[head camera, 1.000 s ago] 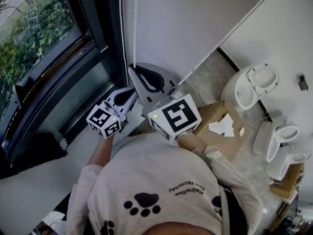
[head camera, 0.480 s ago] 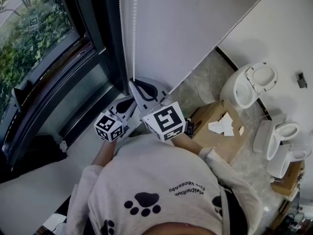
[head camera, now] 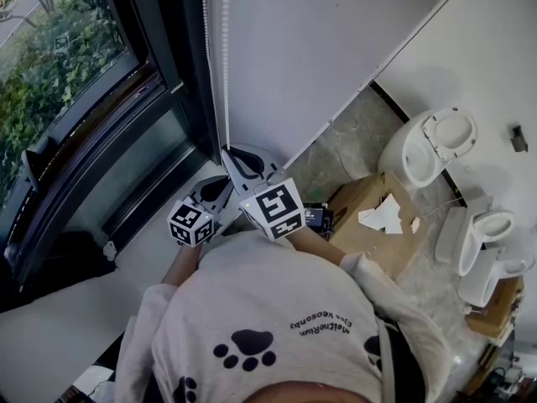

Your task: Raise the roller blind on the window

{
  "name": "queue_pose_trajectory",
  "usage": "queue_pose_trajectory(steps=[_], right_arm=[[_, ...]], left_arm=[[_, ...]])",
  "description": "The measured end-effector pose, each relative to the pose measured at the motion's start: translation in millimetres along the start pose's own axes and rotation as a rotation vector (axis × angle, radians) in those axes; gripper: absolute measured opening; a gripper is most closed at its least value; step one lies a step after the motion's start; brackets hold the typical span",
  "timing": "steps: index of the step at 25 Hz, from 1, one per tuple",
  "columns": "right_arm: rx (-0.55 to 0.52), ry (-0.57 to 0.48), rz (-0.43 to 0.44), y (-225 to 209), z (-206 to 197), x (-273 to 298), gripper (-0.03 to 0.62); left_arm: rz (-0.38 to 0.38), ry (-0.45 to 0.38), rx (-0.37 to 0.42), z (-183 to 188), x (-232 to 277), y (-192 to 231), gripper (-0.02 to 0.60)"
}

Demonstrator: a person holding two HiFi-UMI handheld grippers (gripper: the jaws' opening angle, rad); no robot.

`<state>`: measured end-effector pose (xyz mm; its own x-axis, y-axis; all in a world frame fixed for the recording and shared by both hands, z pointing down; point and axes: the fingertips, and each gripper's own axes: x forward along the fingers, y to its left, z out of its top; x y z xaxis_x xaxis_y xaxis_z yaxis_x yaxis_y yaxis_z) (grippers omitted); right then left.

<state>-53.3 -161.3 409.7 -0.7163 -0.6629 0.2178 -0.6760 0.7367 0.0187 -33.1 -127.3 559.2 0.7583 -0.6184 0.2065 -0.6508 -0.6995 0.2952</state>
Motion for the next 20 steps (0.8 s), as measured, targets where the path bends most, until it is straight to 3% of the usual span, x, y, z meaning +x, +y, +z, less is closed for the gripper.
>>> queue_pose_trajectory(steps=[1,2,3,7,12,20], right_arm=[[0.000,-0.001,0.001,-0.4,0.4,0.1,0.012],[0.001,-0.001,0.001,-1.0,0.7,0.0,0.012],[0.002,-0.002,0.000,-1.9,0.9,-0.4,0.012],[0.004,-0.007,-0.003,-4.6,1.3,-1.9,0.013],[0.006,-0.012,-0.004,-4.7,0.5,-2.0,0.012],[-0.001,-0.018,0.000,-0.8,2.1,-0.9,0.012]], left_arm=[[-0.003,0.011,0.016,0.8,-0.3,-1.5,0.031],[-0.007,0.014,0.024,3.7,-1.3,-3.0,0.125],[-0.014,0.006,0.021,9.4,-3.3,-4.2,0.153],[-0.021,-0.109,-0.009,57.9,-21.5,-5.6,0.153],[-0.021,-0.240,0.056,147.7,-52.5,-9.5,0.152],[-0.054,-0.274,0.207,252.8,-70.2,-40.6,0.144]])
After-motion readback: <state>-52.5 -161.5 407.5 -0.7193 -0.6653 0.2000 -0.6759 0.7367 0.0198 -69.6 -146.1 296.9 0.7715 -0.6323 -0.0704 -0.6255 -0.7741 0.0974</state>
